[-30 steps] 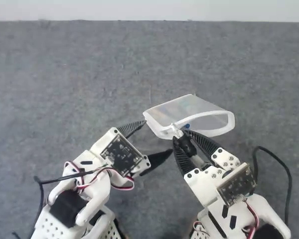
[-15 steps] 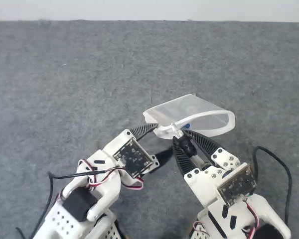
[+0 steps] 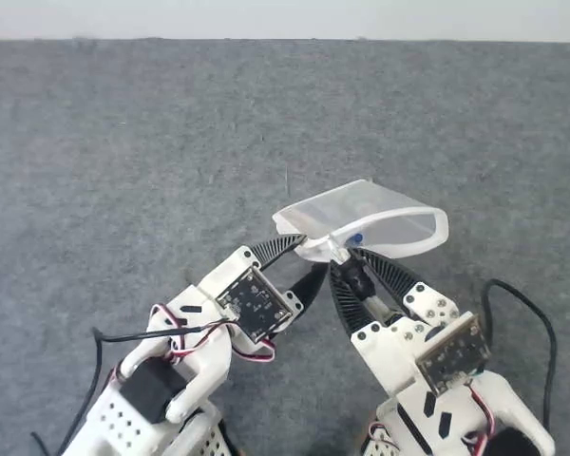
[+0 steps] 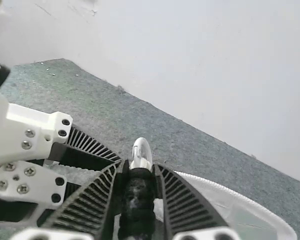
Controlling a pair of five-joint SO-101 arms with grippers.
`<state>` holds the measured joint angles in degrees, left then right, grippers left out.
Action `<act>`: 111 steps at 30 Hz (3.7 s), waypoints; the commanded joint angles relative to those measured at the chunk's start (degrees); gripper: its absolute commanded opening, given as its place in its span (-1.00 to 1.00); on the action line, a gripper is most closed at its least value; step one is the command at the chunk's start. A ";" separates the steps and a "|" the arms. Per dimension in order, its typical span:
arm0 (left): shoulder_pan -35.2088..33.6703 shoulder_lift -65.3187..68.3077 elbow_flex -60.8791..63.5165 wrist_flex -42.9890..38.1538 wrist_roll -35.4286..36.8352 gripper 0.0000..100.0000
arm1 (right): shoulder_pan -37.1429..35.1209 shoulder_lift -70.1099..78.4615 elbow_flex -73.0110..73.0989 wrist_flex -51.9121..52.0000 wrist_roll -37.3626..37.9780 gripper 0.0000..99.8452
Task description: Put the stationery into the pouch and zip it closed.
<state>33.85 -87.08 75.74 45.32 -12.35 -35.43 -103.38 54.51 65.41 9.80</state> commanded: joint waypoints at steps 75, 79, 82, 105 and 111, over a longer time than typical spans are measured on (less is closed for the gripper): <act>4.48 -0.70 9.80 -22.77 6.86 -0.69 | 8.92 -0.57 13.19 -18.15 1.14 -0.99; 4.92 -0.70 14.46 -31.38 6.95 -0.78 | 7.16 -0.57 13.19 -17.80 1.23 -0.99; 5.89 -0.70 14.99 -32.53 6.95 -0.90 | 7.25 -0.57 13.19 -17.89 1.23 -0.99; 1.67 -0.79 5.32 -10.90 5.27 -0.98 | 18.33 0.31 13.63 -27.21 0.70 -0.99; -2.02 -0.79 5.32 -10.73 5.89 -0.98 | 23.69 8.48 13.45 -32.75 -1.67 -0.99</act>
<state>33.67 -87.52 82.59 32.92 -6.73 -15.91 -98.73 68.57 37.01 9.98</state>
